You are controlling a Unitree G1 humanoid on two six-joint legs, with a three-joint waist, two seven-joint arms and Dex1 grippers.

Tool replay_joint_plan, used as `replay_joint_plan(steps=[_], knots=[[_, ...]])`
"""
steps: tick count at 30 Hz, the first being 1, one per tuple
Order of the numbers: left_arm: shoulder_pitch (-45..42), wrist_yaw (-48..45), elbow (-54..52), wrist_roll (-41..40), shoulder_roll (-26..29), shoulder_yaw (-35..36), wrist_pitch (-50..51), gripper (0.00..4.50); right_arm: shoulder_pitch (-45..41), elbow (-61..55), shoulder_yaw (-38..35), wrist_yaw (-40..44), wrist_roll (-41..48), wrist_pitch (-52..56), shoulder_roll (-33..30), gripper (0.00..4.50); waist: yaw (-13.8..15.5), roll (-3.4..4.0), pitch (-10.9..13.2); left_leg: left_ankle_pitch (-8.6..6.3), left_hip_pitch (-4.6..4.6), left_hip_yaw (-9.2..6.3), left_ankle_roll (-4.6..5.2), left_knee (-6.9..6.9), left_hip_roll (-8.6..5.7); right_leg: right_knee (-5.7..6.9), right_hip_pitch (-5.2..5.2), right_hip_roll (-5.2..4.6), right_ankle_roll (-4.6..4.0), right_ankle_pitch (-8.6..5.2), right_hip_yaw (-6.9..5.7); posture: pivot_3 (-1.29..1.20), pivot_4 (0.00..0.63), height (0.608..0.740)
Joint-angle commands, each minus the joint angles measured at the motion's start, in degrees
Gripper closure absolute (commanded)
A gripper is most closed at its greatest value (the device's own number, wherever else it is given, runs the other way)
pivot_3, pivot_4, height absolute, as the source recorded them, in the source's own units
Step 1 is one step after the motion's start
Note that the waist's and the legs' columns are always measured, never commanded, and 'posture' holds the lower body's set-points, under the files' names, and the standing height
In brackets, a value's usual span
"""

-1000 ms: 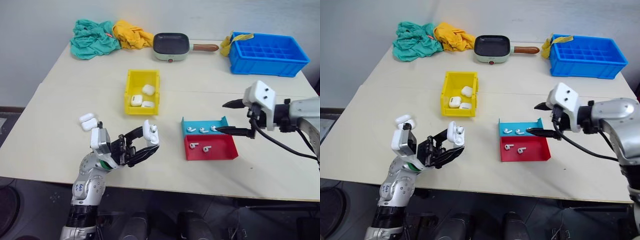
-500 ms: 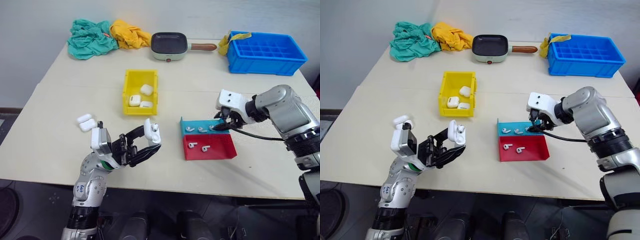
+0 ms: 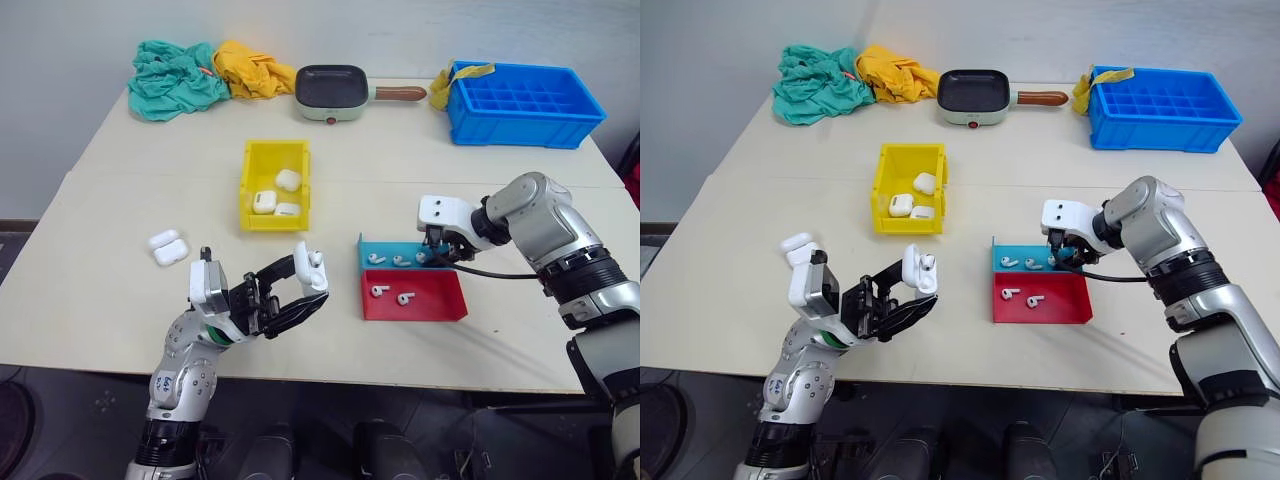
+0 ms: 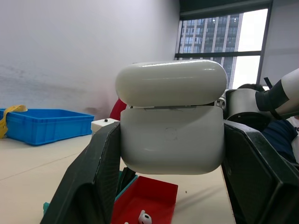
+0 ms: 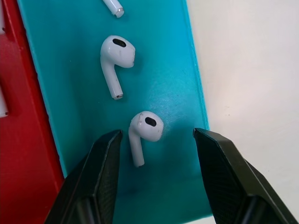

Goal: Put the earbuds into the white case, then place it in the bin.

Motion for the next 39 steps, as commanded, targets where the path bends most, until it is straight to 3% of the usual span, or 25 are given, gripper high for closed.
replay_joint_plan(steps=[1, 4, 7, 16, 20, 33, 35, 39], knots=[[-0.2, 0.0, -1.9, -0.3, 0.4, 0.4, -0.9, 1.72, -1.0, 0.0, -0.6, 0.7, -1.2, -0.6, 0.7, 2.03, 0.0, 0.0, 0.0, 0.0, 0.0, 0.0, 0.0, 0.0, 0.0, 0.0, 0.0, 0.0, 0.0, 0.0, 0.0, 0.0, 0.15, 0.74], [-0.3, 0.0, -1.8, -0.3, 0.5, 0.5, -0.9, 1.72, -0.8, 0.0, -1.0, 0.8, -1.6, -0.6, 1.0, 2.03, 0.0, 0.0, 0.0, 0.0, 0.01, 0.0, 0.0, 0.01, 0.0, 0.02, 0.0, 0.0, 0.0, 0.0, 0.0, 0.0, 0.15, 0.74], [-0.3, 0.0, -1.7, -0.4, 0.6, 0.6, -0.8, 1.72, -0.2, -0.7, -1.0, 1.6, -1.7, -0.7, 0.8, 2.59, 0.0, 0.0, 0.0, 0.0, 0.01, 0.0, 0.0, 0.02, 0.0, 0.04, 0.0, 0.0, 0.0, 0.0, 0.0, 0.0, 0.15, 0.74], [-0.6, -0.3, -1.4, -1.0, 1.1, 1.1, -0.5, 1.72, 1.4, -2.0, -1.1, 2.8, -2.3, -0.4, -0.1, 2.59, 0.0, 0.0, 0.0, 0.0, 0.02, 0.0, 0.0, 0.03, 0.0, 0.07, 0.0, -0.01, 0.0, 0.0, 0.0, 0.0, 0.15, 0.74], [-0.5, -0.4, -1.3, -1.1, 1.3, 1.3, -0.4, 1.72, 1.9, -2.1, -1.5, 2.8, -2.5, -0.4, 0.0, 3.49, 0.0, 0.0, 0.0, 0.0, 0.03, 0.0, 0.0, 0.03, 0.0, 0.09, 0.01, -0.01, 0.0, 0.0, 0.01, 0.0, 0.15, 0.74], [-0.6, -0.3, -1.2, -0.8, 1.2, 1.1, -0.7, 1.72, 3.1, -3.1, -2.3, 3.4, -3.0, -0.2, 0.0, 3.49, 0.0, 0.0, 0.0, 0.0, 0.06, 0.0, -0.01, 0.06, 0.0, 0.19, 0.01, -0.01, 0.0, 0.0, 0.02, 0.0, 0.15, 0.74], [-0.6, -0.3, -1.2, -0.8, 1.2, 1.0, -0.7, 1.72, 3.3, -3.1, -2.5, 3.3, -2.9, -0.1, 0.0, 3.99, 0.0, 0.0, 0.0, 0.0, 0.07, 0.0, -0.01, 0.06, 0.0, 0.19, 0.01, -0.01, 0.0, 0.0, 0.02, 0.0, 0.15, 0.74], [-0.9, -0.5, -0.8, -0.8, 1.2, 1.1, -0.7, 1.72, 3.5, -3.1, -2.6, 3.0, -2.9, 0.0, 0.1, 4.05, 0.0, 0.0, 0.0, 0.0, 0.08, 0.0, -0.01, 0.06, 0.0, 0.2, 0.02, -0.01, 0.0, 0.0, 0.02, 0.0, 0.15, 0.74]])
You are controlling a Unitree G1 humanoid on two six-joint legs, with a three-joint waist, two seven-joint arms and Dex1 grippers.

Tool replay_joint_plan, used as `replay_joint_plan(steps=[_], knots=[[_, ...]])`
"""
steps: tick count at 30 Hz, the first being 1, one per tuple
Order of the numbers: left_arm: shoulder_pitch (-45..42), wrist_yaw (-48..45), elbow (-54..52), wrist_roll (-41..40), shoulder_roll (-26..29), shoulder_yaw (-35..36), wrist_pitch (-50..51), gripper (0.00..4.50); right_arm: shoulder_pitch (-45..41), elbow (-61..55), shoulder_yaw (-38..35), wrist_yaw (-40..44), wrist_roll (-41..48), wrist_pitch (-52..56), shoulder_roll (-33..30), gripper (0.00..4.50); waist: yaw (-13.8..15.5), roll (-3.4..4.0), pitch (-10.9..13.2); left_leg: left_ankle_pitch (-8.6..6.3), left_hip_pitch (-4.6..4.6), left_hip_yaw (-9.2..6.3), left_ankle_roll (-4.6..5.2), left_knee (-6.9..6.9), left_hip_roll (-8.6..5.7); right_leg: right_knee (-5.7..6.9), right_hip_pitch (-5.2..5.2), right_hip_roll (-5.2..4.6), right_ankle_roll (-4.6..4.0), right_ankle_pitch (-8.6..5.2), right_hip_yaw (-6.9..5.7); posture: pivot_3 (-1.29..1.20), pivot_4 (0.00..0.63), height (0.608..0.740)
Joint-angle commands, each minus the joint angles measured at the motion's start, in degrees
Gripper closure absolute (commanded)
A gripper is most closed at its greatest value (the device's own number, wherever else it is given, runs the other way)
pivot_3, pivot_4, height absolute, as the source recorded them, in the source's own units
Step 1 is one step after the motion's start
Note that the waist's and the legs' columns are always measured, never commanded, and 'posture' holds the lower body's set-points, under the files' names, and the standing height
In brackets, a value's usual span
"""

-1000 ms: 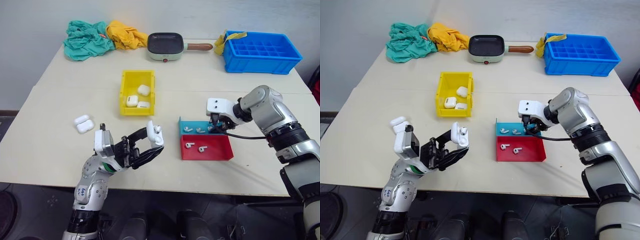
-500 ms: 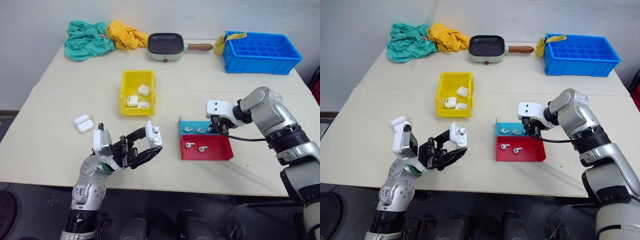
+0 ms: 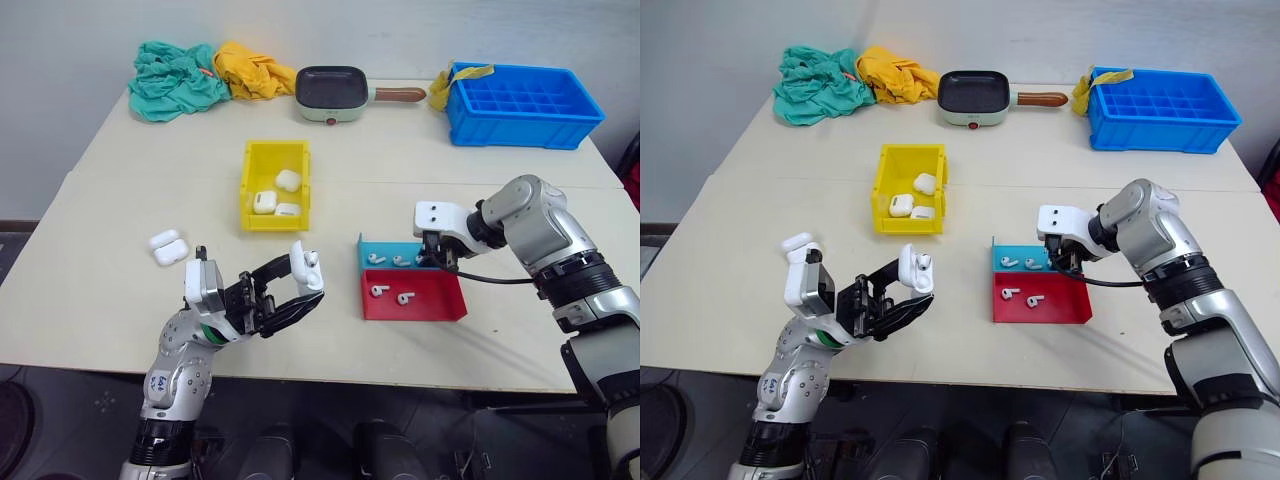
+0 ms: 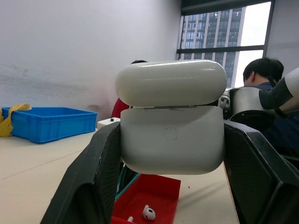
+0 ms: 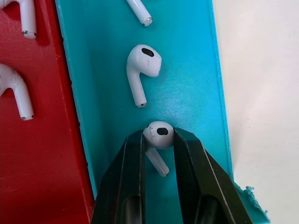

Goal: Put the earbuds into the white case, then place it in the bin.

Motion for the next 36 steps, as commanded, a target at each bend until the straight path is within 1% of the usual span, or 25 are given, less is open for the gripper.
replay_joint_plan(steps=[1, 4, 8, 11, 14, 16, 17, 18, 20, 21, 23, 25, 27, 29, 32, 36], knots=[[-0.8, -0.3, -0.8, -0.7, -0.1, 0.3, -0.8, 1.72, 1.4, -0.8, -0.5, 0.2, -0.8, 0.1, -1.0, 4.05, 0.0, 0.0, 0.0, 0.0, 0.0, 0.0, 0.0, 0.0, 0.0, 0.01, 0.0, 0.0, 0.0, 0.0, 0.0, 0.0, 0.15, 0.74], [-0.9, -0.3, -0.8, -0.7, -0.3, 0.3, -0.8, 1.72, 1.7, -2.0, -1.9, 0.4, 0.4, 0.4, -1.6, 4.05, 0.1, 0.0, 0.0, 0.0, 0.01, 0.0, 0.0, 0.0, 0.0, 0.01, 0.0, 0.0, 0.0, 0.0, 0.0, 0.0, 0.15, 0.74], [-1.5, -0.5, -0.4, -0.8, -0.5, 0.2, -0.8, 1.72, 1.9, -5.5, -6.0, 1.3, 3.4, 3.0, -3.6, 4.05, 0.1, 0.0, 0.0, 0.0, 0.0, 0.0, 0.0, 0.0, -0.01, 0.01, 0.0, -0.01, 0.0, 0.0, 0.0, 0.0, 0.15, 0.74], [-2.6, -0.8, 0.1, -1.0, -0.9, 0.0, -0.7, 1.72, 3.8, -12.9, -14.4, 3.6, 12.5, 11.0, -5.5, 4.05, 0.2, 0.0, 0.0, 0.0, -0.03, 0.0, 0.0, -0.02, -0.02, 0.01, -0.03, -0.01, 0.0, 0.0, 0.0, 0.0, 0.15, 0.74], [-3.6, -1.2, 0.5, -1.5, -1.3, 0.0, -0.4, 1.72, 6.4, -18.7, -22.1, 3.9, 21.0, 15.7, -5.8, 4.05, 0.2, 0.0, 0.0, 0.0, -0.04, -0.01, 0.0, -0.03, -0.01, 0.01, -0.04, -0.01, 0.0, 0.0, 0.0, 0.0, 0.15, 0.74], [-4.6, -1.7, 0.9, -2.4, -1.9, 0.1, 0.0, 1.72, 8.7, -23.5, -29.7, 4.0, 29.7, 20.3, -4.5, 4.05, 0.2, -0.01, 0.0, -0.01, -0.03, -0.02, 0.0, -0.03, 0.0, -0.01, -0.01, -0.01, 0.0, 0.0, -0.01, 0.0, 0.15, 0.74], [-5.4, -1.6, 1.2, -3.0, -2.3, 0.1, 0.3, 1.72, 10.8, -27.0, -34.8, 4.1, 35.9, 21.9, -2.8, 4.05, 0.2, -0.01, 0.0, 0.0, -0.03, -0.02, 0.0, -0.03, 0.0, -0.01, 0.0, 0.0, 0.0, 0.0, -0.01, 0.0, 0.15, 0.74], [-6.3, -2.1, 1.6, -3.4, -2.7, -0.1, 0.5, 1.72, 12.8, -31.3, -39.2, 3.8, 42.8, 26.0, -1.1, 4.05, 0.3, -0.01, 0.0, 0.0, -0.03, -0.02, 0.0, -0.02, 0.0, 0.0, 0.01, -0.01, 0.0, 0.0, -0.01, 0.0, 0.15, 0.74], [-7.5, -2.8, 2.4, -3.9, -3.0, -0.4, 0.8, 1.72, 14.6, -37.1, -44.4, 1.3, 53.6, 35.9, 1.2, 4.05, 0.3, -0.02, 0.0, -0.01, -0.03, -0.05, 0.0, -0.02, 0.0, 0.02, 0.03, 0.0, 0.0, 0.0, -0.04, 0.0, 0.15, 0.74], [-8.2, -3.2, 3.0, -4.0, -3.3, -0.6, 1.1, 1.72, 14.6, -39.6, -46.7, -2.9, 59.4, 40.8, 4.1, 4.05, 0.3, -0.02, 0.0, -0.01, -0.03, -0.05, 0.0, -0.02, 0.0, 0.09, 0.02, 0.0, 0.01, 0.0, -0.03, 0.0, 0.15, 0.74], [-9.6, -3.8, 3.9, -4.1, -4.0, -1.0, 1.3, 1.72, 15.3, -43.9, -49.7, -11.1, 69.4, 46.8, 9.5, 4.05, 0.1, -0.02, 0.0, 0.0, -0.02, -0.05, 0.0, 0.0, 0.01, 0.24, 0.03, 0.0, 0.01, 0.0, -0.02, 0.0, 0.15, 0.74], [-10.6, -4.1, 4.6, -4.0, -4.8, -1.3, 1.4, 1.72, 16.9, -47.6, -50.5, -17.3, 76.1, 49.6, 13.0, 4.05, 0.1, -0.02, 0.0, 0.0, 0.01, -0.05, -0.02, 0.01, 0.01, 0.23, 0.03, 0.0, 0.01, 0.0, -0.02, 0.0, 0.15, 0.74], [-11.5, -4.4, 4.9, -4.0, -5.6, -1.9, 1.8, 1.72, 19.2, -51.1, -49.7, -23.5, 80.1, 48.9, 16.9, 4.05, 0.1, -0.02, 0.0, 0.01, 0.01, -0.07, -0.03, -0.01, 0.01, 0.23, 0.02, 0.0, 0.0, 0.0, -0.03, 0.0, 0.15, 0.74], [-12.1, -4.5, 5.1, -3.8, -6.2, -2.2, 2.0, 1.72, 20.4, -52.7, -48.4, -28.4, 82.6, 47.7, 19.5, 4.05, 0.1, -0.02, 0.0, 0.01, 0.0, -0.07, -0.02, -0.02, 0.0, 0.28, 0.02, 0.0, 0.01, 0.0, -0.01, 0.0, 0.15, 0.74], [-12.7, -4.5, 5.4, -3.7, -6.8, -2.4, 2.3, 1.72, 22.7, -54.2, -45.1, -31.3, 81.9, 44.7, 21.1, 4.05, 0.2, -0.02, 0.0, 0.01, 0.0, -0.07, 0.0, -0.01, -0.06, 0.33, 0.01, -0.02, 0.01, 0.0, 0.0, 0.0, 0.15, 0.74], [-13.0, -4.5, 5.6, -3.7, -7.0, -2.3, 2.6, 1.72, 23.9, -53.8, -42.0, -33.1, 80.9, 41.0, 21.1, 4.05, 0.1, -0.02, 0.0, 0.01, 0.0, -0.08, 0.01, -0.01, -0.07, 0.33, 0.01, -0.01, 0.01, 0.0, 0.01, 0.0, 0.15, 0.74]])
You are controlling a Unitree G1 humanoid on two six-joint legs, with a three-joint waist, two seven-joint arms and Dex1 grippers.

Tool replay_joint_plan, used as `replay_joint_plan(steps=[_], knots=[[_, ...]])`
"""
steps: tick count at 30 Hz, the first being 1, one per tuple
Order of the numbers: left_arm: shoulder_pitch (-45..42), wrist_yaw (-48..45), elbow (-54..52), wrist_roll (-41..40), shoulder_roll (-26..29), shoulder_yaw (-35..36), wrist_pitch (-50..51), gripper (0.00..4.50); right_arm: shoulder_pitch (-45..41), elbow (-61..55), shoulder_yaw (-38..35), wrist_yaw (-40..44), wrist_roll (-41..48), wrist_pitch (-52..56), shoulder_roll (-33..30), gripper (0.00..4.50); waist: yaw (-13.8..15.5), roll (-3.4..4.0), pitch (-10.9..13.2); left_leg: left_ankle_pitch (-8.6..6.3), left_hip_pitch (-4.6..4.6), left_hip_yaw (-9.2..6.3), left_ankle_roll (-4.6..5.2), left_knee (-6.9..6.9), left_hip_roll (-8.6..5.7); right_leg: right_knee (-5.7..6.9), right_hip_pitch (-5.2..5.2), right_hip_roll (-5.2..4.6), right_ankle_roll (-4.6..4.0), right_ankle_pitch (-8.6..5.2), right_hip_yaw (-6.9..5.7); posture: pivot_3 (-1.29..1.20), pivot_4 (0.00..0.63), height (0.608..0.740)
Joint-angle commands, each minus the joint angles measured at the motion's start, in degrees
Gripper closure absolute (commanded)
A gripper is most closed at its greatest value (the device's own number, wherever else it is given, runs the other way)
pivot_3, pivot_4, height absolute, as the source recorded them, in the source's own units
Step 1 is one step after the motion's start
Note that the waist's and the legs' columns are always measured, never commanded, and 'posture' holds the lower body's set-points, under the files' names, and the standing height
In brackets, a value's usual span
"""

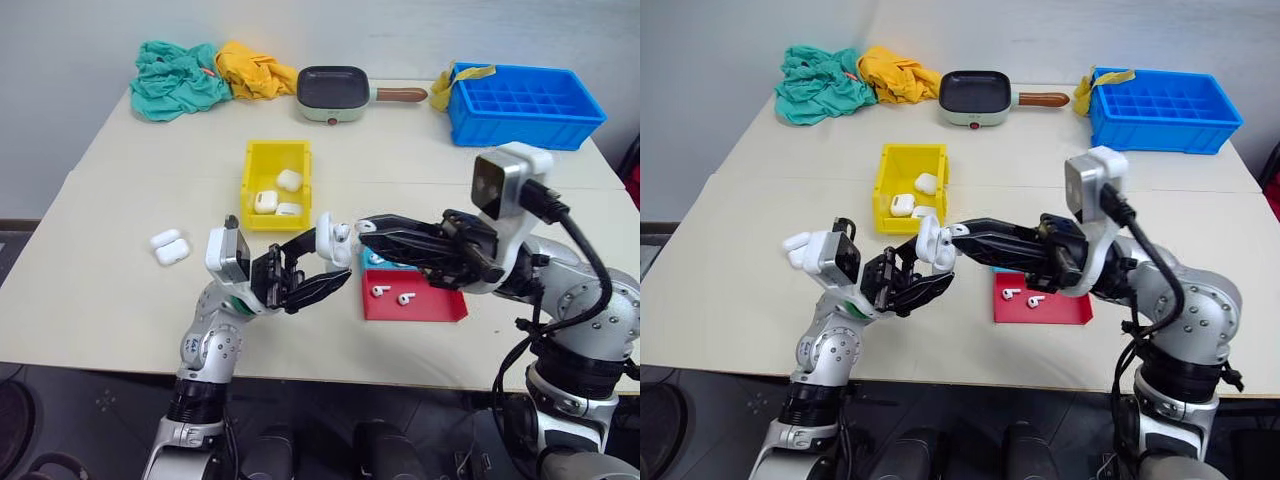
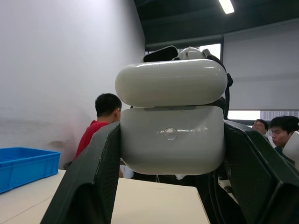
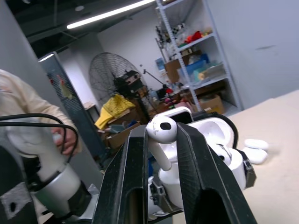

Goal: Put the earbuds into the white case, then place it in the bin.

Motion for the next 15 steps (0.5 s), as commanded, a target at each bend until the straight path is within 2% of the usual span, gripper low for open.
replay_joint_plan(steps=[1, 15], knots=[[-1.2, -0.2, -1.1, -0.7, -0.2, 0.1, 0.0, 1.72, 0.2, -1.3, 1.8, -1.2, 0.3, -3.8, -0.1, 4.05, 0.0, 0.0, 0.0, 0.0, 0.0, 0.0, 0.0, 0.0, 0.0, 0.0, -0.01, 0.0, 0.0, 0.0, 0.0, 0.0, 0.15, 0.74], [-0.8, 0.1, -1.0, 0.2, -1.1, 0.2, -1.2, 1.72, 2.6, -0.2, 9.2, 0.2, -1.2, -8.3, -4.1, 4.05, 0.1, 0.0, 0.0, 0.0, 0.0, -0.01, 0.01, 0.0, 0.01, -0.12, 0.0, 0.0, 0.0, 0.0, 0.0, 0.0, 0.15, 0.74]])
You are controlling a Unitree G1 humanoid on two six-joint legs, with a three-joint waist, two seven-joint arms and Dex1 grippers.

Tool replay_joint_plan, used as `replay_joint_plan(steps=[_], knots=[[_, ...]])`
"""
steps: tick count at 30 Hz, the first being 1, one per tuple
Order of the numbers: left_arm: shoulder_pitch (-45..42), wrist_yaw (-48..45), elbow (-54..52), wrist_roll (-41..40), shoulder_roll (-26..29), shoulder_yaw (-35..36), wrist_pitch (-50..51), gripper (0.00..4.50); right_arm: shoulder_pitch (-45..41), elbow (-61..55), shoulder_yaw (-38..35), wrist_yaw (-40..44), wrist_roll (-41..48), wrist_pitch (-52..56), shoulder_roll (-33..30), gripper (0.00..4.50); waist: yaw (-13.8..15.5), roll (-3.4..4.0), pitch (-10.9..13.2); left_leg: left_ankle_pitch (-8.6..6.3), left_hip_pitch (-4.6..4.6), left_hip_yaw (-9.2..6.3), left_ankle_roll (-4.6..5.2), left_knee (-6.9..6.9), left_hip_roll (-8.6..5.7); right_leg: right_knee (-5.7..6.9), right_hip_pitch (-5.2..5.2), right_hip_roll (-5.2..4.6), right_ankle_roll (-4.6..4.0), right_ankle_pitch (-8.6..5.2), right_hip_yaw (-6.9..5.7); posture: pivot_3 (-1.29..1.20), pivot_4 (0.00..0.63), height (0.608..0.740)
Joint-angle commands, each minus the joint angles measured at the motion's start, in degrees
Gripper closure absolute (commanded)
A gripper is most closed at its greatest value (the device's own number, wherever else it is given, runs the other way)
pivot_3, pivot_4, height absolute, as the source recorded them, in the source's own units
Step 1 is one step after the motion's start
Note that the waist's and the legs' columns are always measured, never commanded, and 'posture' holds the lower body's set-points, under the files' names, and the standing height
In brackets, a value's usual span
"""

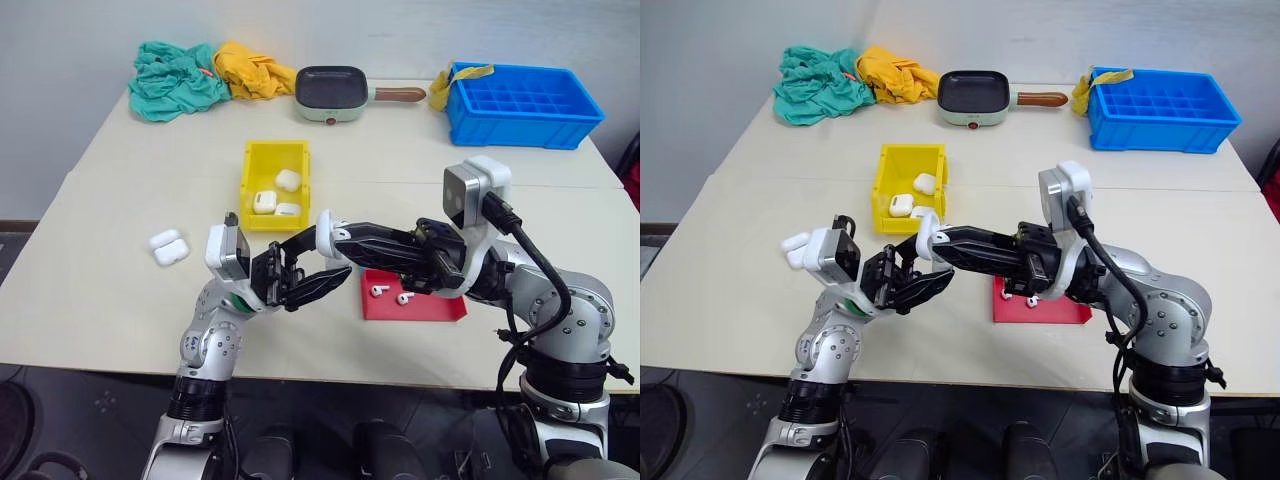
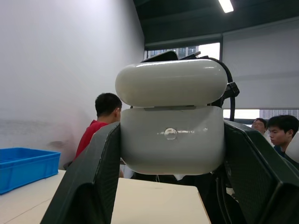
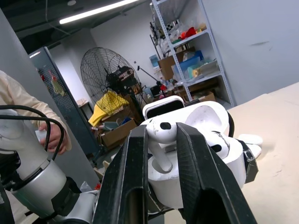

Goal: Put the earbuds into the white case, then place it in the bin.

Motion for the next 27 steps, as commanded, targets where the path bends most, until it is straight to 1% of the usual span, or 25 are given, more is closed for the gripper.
replay_joint_plan(steps=[1, 6, 7, 9, 10, 12, 15, 17, 19, 20, 22, 24, 25, 27], knots=[[-0.3, 0.1, -1.3, -0.3, -0.9, 0.0, -1.2, 1.72, 1.3, -0.8, 1.8, 0.8, -0.3, -0.6, -1.8, 4.05, 0.0, 0.0, 0.0, 0.0, 0.0, 0.0, 0.01, 0.0, 0.0, 0.0, 0.0, 0.0, 0.0, 0.0, 0.01, 0.0, 0.15, 0.74], [0.0, 0.3, -1.7, 0.2, -1.5, -0.2, -1.5, 1.72, 2.8, -0.4, 4.3, 1.3, -4.1, -3.7, -3.2, 4.05, -0.1, 0.0, 0.0, 0.0, 0.0, 0.0, 0.0, 0.0, 0.0, -0.06, 0.0, 0.0, 0.0, 0.0, 0.0, 0.0, 0.15, 0.74], [0.0, 0.3, -1.8, 0.2, -1.6, -0.2, -1.5, 1.72, 3.0, -0.3, 4.8, 1.3, -5.8, -5.7, -3.0, 4.05, -0.1, 0.0, 0.0, 0.0, 0.0, 0.0, 0.0, 0.0, 0.0, -0.07, 0.0, 0.0, 0.0, 0.0, 0.01, 0.0, 0.15, 0.74], [0.0, 0.4, -2.2, 0.3, -1.9, -0.3, -1.5, 1.72, 3.9, -0.7, 6.7, 3.7, -9.6, -9.7, -3.8, 3.33, -0.1, 0.0, 0.0, 0.0, 0.0, 0.0, 0.0, 0.0, 0.0, -0.07, 0.0, 0.01, 0.0, 0.0, 0.01, 0.0, 0.15, 0.74], [-0.1, 0.5, -2.3, 0.3, -2.0, -0.4, -1.5, 1.72, 4.4, -0.9, 7.1, 4.3, -10.1, -10.4, -4.1, 3.13, 0.0, 0.0, 0.0, 0.0, 0.0, 0.0, 0.0, 0.0, 0.0, -0.07, 0.0, 0.01, 0.0, 0.0, 0.0, 0.0, 0.15, 0.74], [0.0, 0.4, -2.6, 0.2, -1.4, -0.7, -0.1, 1.72, 5.3, -1.4, 7.2, 5.2, -10.4, -11.8, -4.3, 2.47, 0.0, -0.01, 0.0, 0.0, 0.0, 0.0, 0.0, -0.01, 0.0, -0.07, 0.0, 0.01, 0.0, 0.0, 0.01, 0.0, 0.15, 0.74], [0.3, 0.8, -2.5, -0.2, 0.0, 0.2, 1.6, 1.72, 6.9, -3.4, 5.2, 6.0, -8.0, -11.8, -6.0, 1.47, 0.0, -0.01, 0.0, 0.0, 0.0, 0.0, 0.0, -0.01, 0.0, -0.07, 0.0, 0.0, 0.0, 0.0, 0.0, 0.0, 0.15, 0.74], [0.8, 1.3, -1.4, 0.7, 1.3, 1.3, 1.6, 1.72, 8.7, -4.9, 2.0, 6.5, -4.2, -9.8, -9.3, 0.79, 0.2, -0.02, 0.0, 0.0, 0.0, 0.0, 0.01, 0.0, 0.0, -0.08, 0.0, -0.01, 0.0, 0.0, 0.0, 0.0, 0.15, 0.74], [1.2, 1.4, 0.5, 4.0, 4.3, 1.8, 0.8, 1.72, 11.7, -5.5, -2.5, 5.5, -1.4, -7.6, -13.7, 0.79, 0.7, -0.03, 0.0, -0.02, 0.0, -0.02, 0.03, 0.0, 0.0, -0.14, 0.05, -0.02, 0.0, 0.0, 0.0, 0.0, 0.15, 0.74], [1.3, 1.4, 1.0, 5.0, 5.1, 1.8, 0.4, 1.72, 12.6, -5.6, -3.6, 4.9, -0.9, -7.3, -15.1, 0.79, 0.7, -0.03, 0.0, -0.03, 0.0, -0.02, 0.04, 0.0, 0.0, -0.2, 0.07, -0.02, 0.0, 0.0, -0.01, 0.0, 0.15, 0.74], [0.8, 2.4, 2.4, 11.2, 8.9, -0.1, -1.1, 1.72, 13.4, -5.8, -4.7, 4.7, -1.2, -7.8, -17.1, 0.79, 0.7, -0.03, 0.0, -0.02, -0.01, -0.02, 0.04, -0.04, 0.0, -0.32, 0.08, 0.0, 0.0, 0.0, -0.01, 0.0, 0.15, 0.74], [-0.3, 3.2, 3.6, 18.5, 12.5, -3.0, -3.7, 1.72, 11.9, -5.6, -4.3, 3.7, -3.5, -9.1, -18.1, 1.18, 0.6, -0.03, 0.0, 0.0, 0.0, 0.0, 0.01, -0.08, 0.03, -0.39, 0.09, 0.04, 0.0, 0.0, 0.0, 0.0, 0.15, 0.74], [-0.8, 3.6, 4.0, 20.8, 13.5, -4.0, -4.6, 1.72, 10.9, -5.5, -3.7, 3.6, -4.7, -9.9, -18.3, 1.38, 0.5, -0.03, 0.0, 0.01, 0.02, -0.01, 0.0, -0.09, 0.03, -0.38, 0.1, 0.04, 0.0, 0.0, 0.0, 0.0, 0.15, 0.74], [-1.8, 4.4, 4.1, 23.5, 14.2, -5.5, -5.8, 1.72, 8.5, -5.3, -1.7, 3.6, -6.9, -10.5, -18.7, 2.02, 0.6, -0.03, 0.0, 0.02, 0.03, 0.0, 0.0, -0.1, 0.03, -0.39, 0.1, 0.04, 0.0, 0.0, 0.02, 0.0, 0.15, 0.74]])
